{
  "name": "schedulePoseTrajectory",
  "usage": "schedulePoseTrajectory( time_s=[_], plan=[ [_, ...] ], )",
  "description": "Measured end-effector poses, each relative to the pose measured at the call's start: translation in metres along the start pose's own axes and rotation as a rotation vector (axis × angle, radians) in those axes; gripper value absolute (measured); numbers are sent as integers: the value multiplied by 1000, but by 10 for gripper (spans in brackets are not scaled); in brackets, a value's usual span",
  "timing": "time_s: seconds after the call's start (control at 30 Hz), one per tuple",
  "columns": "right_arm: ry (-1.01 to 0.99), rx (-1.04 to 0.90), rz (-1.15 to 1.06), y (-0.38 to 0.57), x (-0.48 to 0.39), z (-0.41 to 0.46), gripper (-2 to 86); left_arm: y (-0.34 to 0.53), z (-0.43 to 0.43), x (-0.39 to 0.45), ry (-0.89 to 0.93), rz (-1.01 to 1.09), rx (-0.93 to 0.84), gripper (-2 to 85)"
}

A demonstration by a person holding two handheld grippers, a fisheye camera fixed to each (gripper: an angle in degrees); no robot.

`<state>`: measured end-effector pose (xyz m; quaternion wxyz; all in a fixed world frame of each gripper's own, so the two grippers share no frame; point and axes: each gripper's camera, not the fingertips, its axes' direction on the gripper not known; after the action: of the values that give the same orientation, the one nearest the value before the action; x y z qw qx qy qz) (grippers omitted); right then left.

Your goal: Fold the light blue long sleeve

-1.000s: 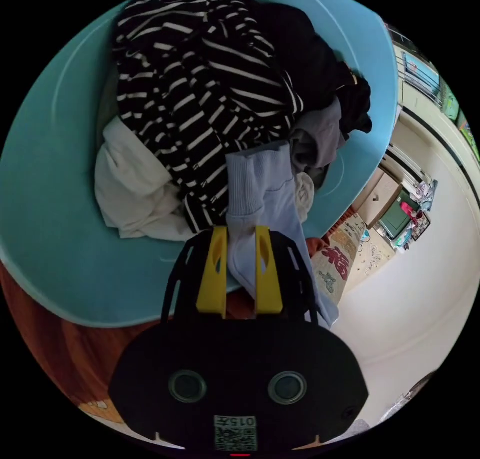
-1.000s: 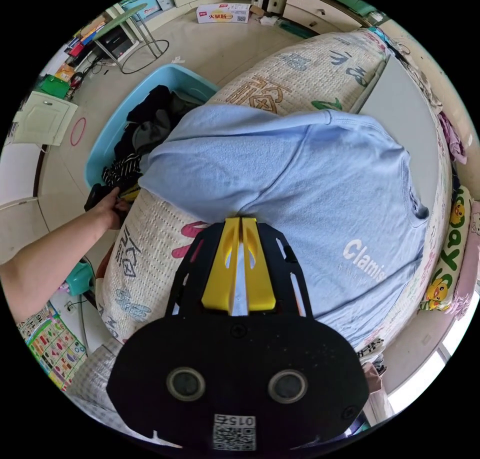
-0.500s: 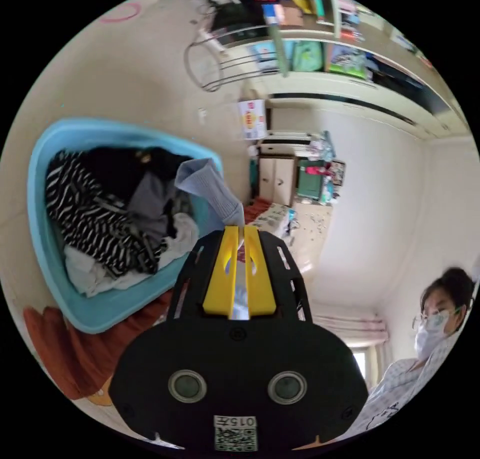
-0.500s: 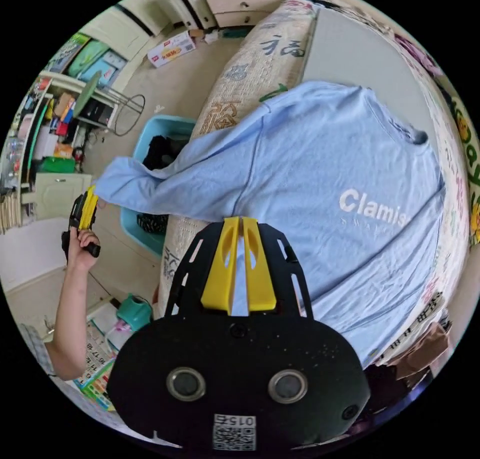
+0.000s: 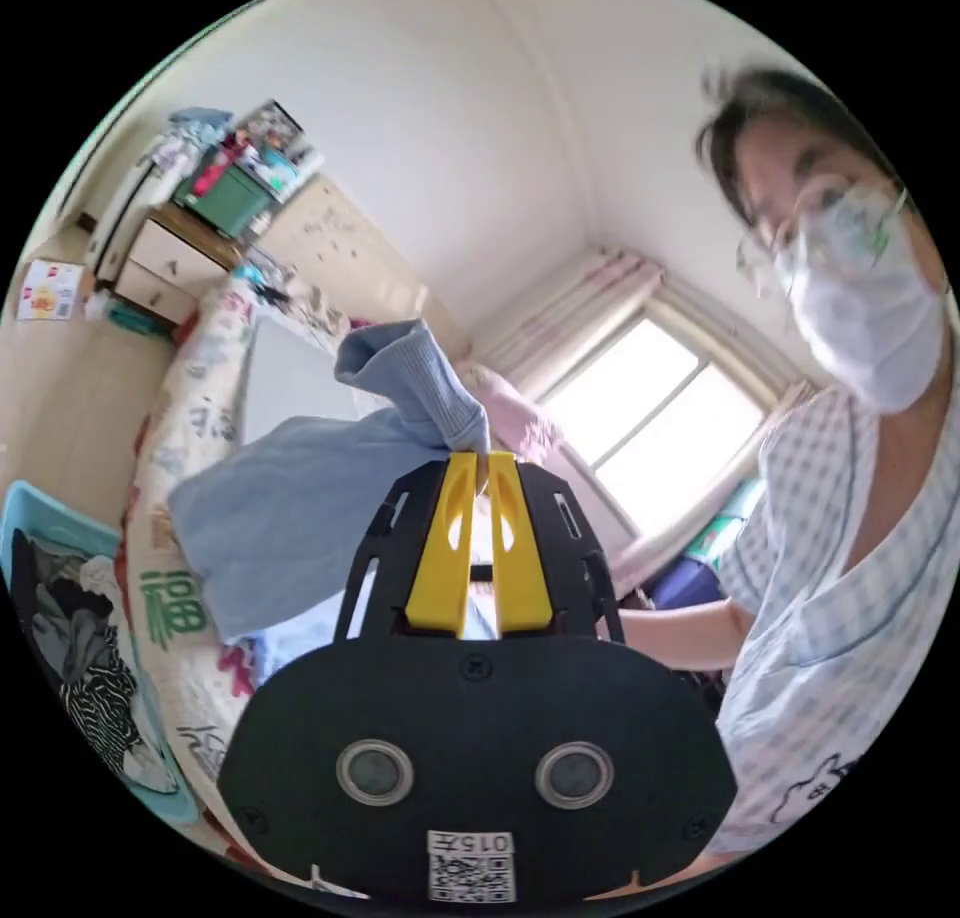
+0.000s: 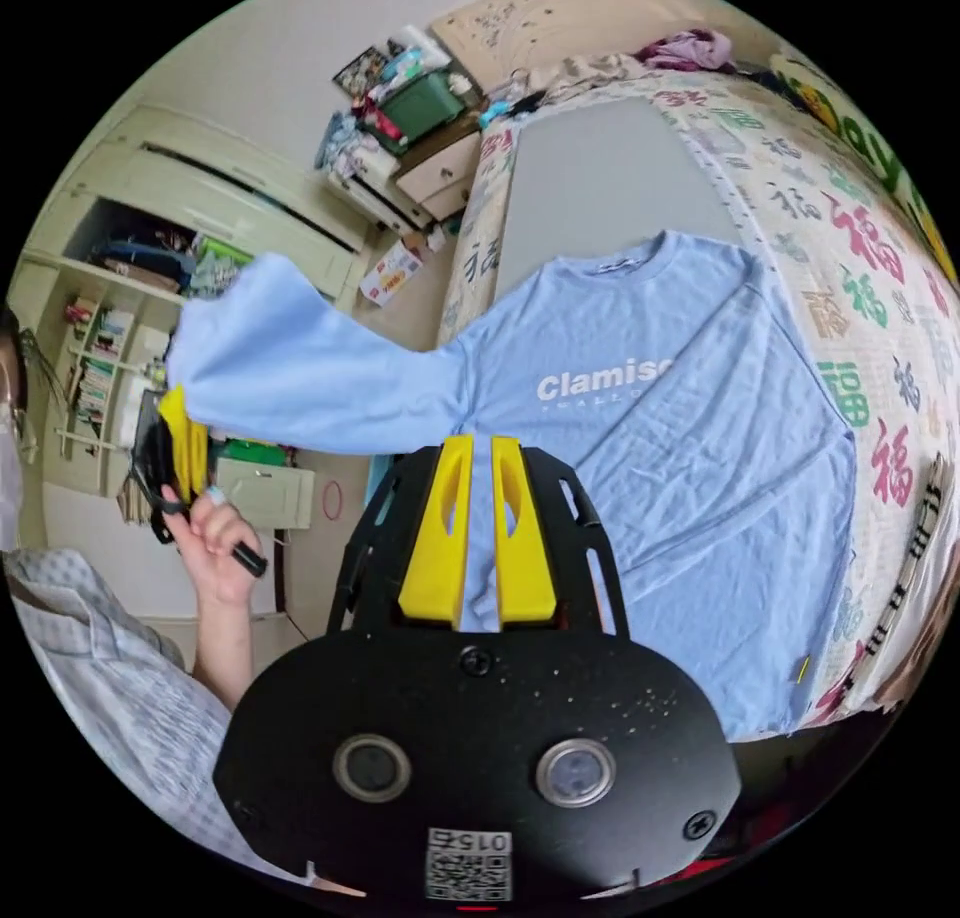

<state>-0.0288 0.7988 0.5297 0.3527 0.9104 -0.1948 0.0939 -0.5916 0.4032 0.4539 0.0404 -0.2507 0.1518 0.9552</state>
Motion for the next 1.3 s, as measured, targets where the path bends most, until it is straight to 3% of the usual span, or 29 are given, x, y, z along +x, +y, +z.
schedulePoseTrajectory(
  time_s=[0.07, 0.17, 0.27, 0.33, 0.4, 0.6, 0.93, 1.13, 1.3],
  plan=[
    [-35, 84, 97, 20, 59, -59, 49, 25, 97, 34, 19, 19, -158, -1],
    [-11, 44, 239, 51, 144, -100, 71, 87, 220, 38, -54, -123, -408, 0],
    [-29, -2, 344, 74, 206, -114, 107, 147, 307, 27, -208, -276, -636, 2],
    [-67, -39, 380, 78, 229, -112, 126, 165, 334, 29, -270, -335, -683, 3],
    [-113, -66, 398, 77, 243, -106, 135, 164, 346, 42, -326, -331, -685, 4],
    [-198, -193, 251, 50, 227, -80, 151, 125, 400, 123, -541, 33, -826, 16],
    [78, -344, 19, 23, 182, -78, 143, 98, 480, 185, -577, 358, -1007, 60],
    [-9, -395, 111, 28, 211, -76, 76, 86, 490, 177, -545, 328, -1079, 67],
    [53, -386, 211, 71, 241, -95, 41, 74, 483, 164, -481, 213, -1067, 65]
  ],
)
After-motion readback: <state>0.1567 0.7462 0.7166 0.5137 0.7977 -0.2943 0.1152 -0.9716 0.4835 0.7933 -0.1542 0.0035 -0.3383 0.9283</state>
